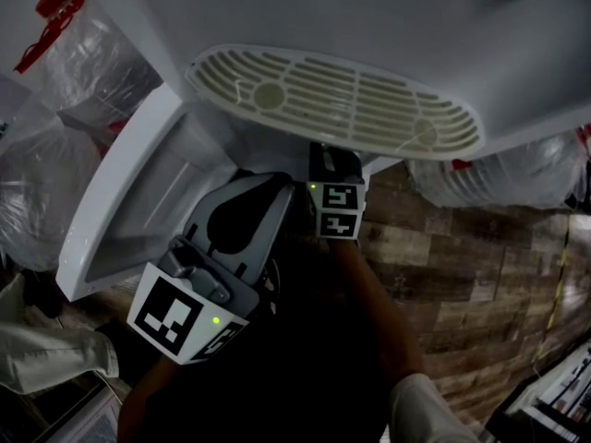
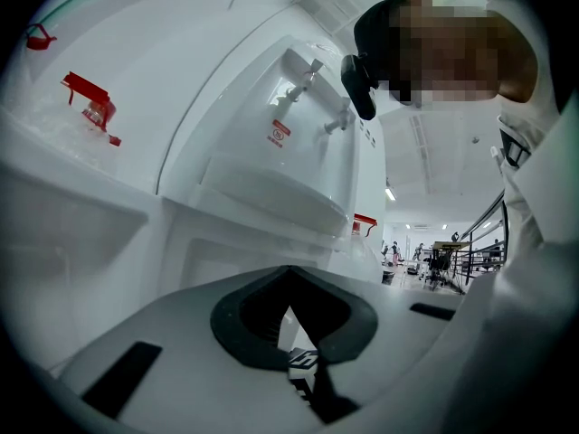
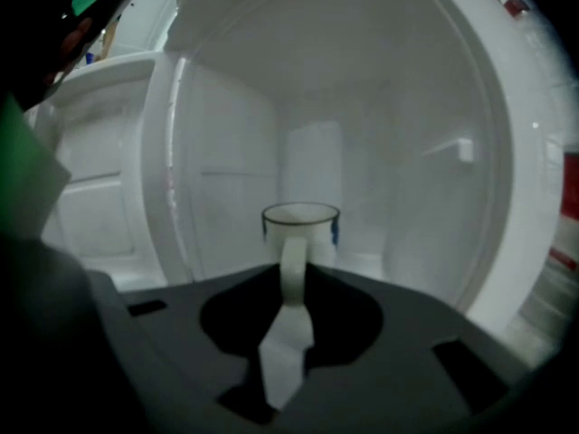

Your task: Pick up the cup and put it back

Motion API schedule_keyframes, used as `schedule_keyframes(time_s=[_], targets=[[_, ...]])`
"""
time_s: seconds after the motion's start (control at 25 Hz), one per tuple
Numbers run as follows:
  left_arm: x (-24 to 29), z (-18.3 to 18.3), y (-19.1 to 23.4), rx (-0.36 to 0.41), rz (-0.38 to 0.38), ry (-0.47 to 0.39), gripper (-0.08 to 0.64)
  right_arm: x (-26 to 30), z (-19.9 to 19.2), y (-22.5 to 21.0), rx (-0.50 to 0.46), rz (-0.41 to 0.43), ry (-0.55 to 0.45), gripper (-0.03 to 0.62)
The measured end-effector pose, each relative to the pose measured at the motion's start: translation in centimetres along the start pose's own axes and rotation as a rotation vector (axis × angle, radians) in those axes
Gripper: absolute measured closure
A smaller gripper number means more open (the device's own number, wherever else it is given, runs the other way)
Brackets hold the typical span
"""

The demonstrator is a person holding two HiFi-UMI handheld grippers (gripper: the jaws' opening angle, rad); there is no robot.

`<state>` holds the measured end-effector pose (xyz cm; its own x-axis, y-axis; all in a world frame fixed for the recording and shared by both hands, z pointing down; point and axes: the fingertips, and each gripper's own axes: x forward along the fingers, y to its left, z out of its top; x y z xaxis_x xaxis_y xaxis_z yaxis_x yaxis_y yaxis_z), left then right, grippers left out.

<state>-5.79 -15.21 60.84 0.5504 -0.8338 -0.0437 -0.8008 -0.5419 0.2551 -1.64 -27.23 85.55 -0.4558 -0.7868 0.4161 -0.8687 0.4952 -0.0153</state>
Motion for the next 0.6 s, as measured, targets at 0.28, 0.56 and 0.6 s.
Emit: schedule_keyframes(time_s=[0.28,0.56,0.6], targets=[[-0.3,-0.4,0.3,-0.015,0.017,0.025,0.552,-0.7,0.2,0.0,-0.012,0.013,-0.011,0.515],[-0.3,-0.4,0.5,-0.021,0.025,0.022,0.552,-1.5,0.7,-0.2,-0.02,0.035,-0.02,0.518],[-0.3,-0.4,0.5,-0.021,0.025,0.022,0.552,-1.6,0.7,-0.2,-0.02,0.038,-0.02,0.518]])
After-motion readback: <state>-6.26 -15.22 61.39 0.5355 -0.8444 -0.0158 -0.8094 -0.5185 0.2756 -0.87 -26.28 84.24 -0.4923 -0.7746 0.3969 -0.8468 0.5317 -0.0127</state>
